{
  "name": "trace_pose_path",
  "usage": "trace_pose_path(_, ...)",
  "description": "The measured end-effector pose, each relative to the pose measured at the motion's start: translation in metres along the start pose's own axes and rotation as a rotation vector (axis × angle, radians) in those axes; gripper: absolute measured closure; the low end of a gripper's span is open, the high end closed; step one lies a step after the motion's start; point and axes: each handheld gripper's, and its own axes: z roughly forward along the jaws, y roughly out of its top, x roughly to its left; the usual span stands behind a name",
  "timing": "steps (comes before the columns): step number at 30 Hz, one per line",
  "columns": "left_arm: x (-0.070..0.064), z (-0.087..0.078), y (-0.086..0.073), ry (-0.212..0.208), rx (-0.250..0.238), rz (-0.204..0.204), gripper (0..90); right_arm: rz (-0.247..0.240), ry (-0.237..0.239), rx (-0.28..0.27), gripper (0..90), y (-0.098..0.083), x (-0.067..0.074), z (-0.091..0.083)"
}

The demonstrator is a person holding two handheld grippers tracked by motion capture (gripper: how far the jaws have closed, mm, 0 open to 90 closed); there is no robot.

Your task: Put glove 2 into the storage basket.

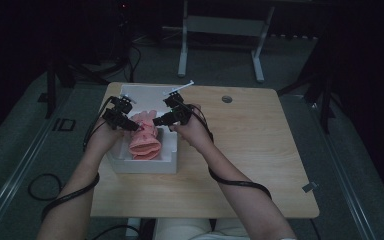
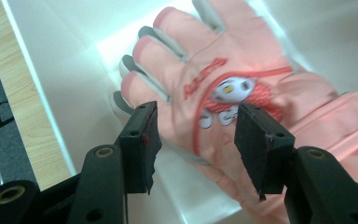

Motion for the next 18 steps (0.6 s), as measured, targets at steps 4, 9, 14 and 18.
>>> trace_pose_path(4,-0.003,-0.006,0.0,-0.003,-0.033,-0.007,49.0,-0.007,0.009,-0.019,42.8,-0.003,-0.002,-0.005)
trace_pose_path(9,-0.012,-0.015,0.0,-0.045,-0.083,-0.01,47.0,-0.029,0.017,-0.047,40.7,-0.008,-0.006,-0.018)
trace_pose_path(14,-0.027,-0.023,0.004,-0.075,-0.123,0.002,38.7,-0.041,0.025,-0.092,35.1,-0.013,-0.013,-0.037)
trace_pose_path(18,-0.04,-0.028,0.008,-0.109,-0.16,0.005,29.0,-0.046,0.036,-0.117,27.0,-0.019,-0.019,-0.051)
